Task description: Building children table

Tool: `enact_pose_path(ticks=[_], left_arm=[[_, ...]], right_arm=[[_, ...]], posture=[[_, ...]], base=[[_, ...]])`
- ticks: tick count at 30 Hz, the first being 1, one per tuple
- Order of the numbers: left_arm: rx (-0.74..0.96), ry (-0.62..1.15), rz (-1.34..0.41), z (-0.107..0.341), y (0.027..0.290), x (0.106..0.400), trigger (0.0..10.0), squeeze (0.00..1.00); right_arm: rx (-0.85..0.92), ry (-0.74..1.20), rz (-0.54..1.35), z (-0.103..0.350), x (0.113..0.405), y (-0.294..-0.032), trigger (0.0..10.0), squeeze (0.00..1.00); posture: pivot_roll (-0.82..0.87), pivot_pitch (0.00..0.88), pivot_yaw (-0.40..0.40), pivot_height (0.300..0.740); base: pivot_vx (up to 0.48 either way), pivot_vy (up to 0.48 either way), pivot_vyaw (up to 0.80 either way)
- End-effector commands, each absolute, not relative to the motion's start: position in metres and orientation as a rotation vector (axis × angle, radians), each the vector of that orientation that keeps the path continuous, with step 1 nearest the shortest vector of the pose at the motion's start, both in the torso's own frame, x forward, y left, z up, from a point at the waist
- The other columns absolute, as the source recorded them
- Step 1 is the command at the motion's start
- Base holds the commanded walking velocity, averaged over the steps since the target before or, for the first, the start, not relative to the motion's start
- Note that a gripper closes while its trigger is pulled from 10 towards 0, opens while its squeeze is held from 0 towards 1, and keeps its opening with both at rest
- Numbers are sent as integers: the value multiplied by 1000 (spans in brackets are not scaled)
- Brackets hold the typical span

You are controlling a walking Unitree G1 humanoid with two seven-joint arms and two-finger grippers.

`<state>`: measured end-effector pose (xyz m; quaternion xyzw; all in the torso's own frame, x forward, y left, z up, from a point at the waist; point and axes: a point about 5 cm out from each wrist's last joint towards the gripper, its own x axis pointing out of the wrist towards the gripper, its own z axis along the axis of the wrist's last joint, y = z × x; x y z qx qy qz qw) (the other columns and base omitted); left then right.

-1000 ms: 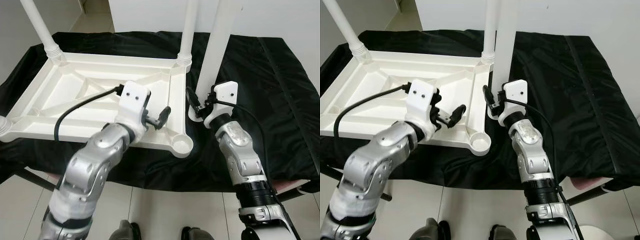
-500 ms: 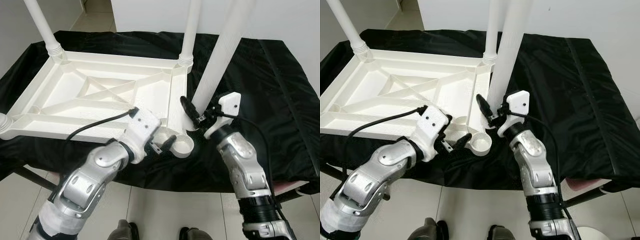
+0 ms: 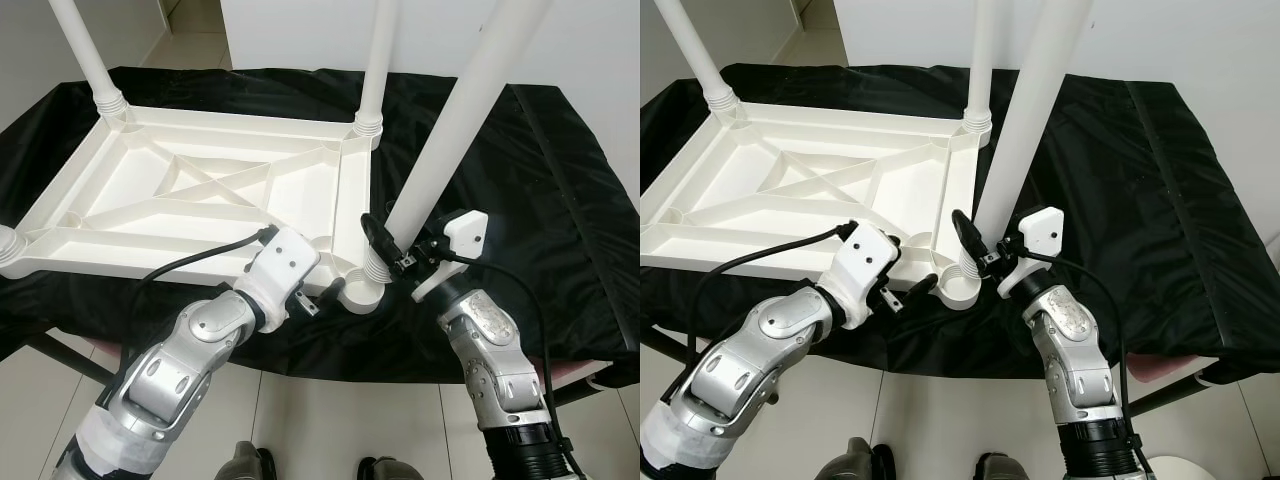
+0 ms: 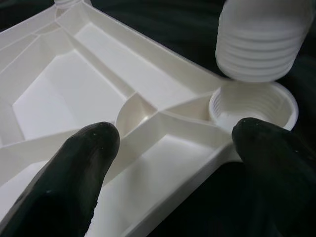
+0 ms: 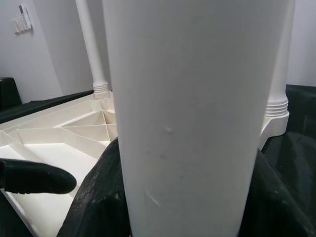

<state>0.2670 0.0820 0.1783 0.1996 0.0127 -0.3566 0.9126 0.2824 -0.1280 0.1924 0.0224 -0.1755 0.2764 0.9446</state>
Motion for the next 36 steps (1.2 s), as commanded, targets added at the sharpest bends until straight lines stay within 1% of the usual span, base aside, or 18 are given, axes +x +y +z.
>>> enact_pose_path(ticks=[1,4,7,8,10,12,13,16,24,27,29,33,36], left_arm=[[475,46,-738,170,85,269,10000,0],[557,70,-695,163,88,276,10000,0],[572,90,-670,160,90,280,10000,0],[591,111,-622,158,93,287,10000,0],[586,136,-560,155,96,295,10000,0],[586,136,-560,155,96,295,10000,0],[601,146,-505,155,99,303,10000,0],[615,140,-464,156,102,310,10000,0],[587,95,-409,170,105,324,10000,0],[542,86,-416,174,104,323,10000,0],[492,51,-468,179,100,319,10000,0],[332,-23,-665,191,93,293,10000,0],[300,-19,-747,190,91,281,10000,0]], right_arm=[[51,-367,564,195,280,-129,10000,0],[49,-369,559,197,281,-130,10000,0],[47,-369,559,197,281,-130,10000,0],[47,-372,558,198,282,-130,10000,0],[47,-375,557,198,282,-130,10000,0],[47,-375,557,198,282,-130,10000,0],[48,-376,551,199,282,-130,10000,0],[50,-379,547,199,282,-129,10000,0],[47,-386,532,201,284,-131,10000,0],[42,-384,529,201,285,-131,10000,0],[40,-381,526,200,285,-131,10000,0],[20,-372,506,197,292,-126,10000,0],[7,-366,497,196,296,-124,10000,0]], posture=[[-109,114,20,740],[-112,115,17,740],[-112,115,17,740],[-115,121,19,740],[-118,120,21,740],[-118,120,21,740],[-121,118,17,740],[-124,117,19,740],[-126,127,28,740],[-125,129,29,740],[-125,129,29,740],[-104,137,28,740],[-101,136,25,740]], base=[[0,0,0],[0,0,0],[0,0,0],[0,0,0],[0,0,0],[0,0,0],[0,0,0],[0,0,0],[0,0,0],[0,0,0],[0,0,0],[0,0,0],[0,0,0]])
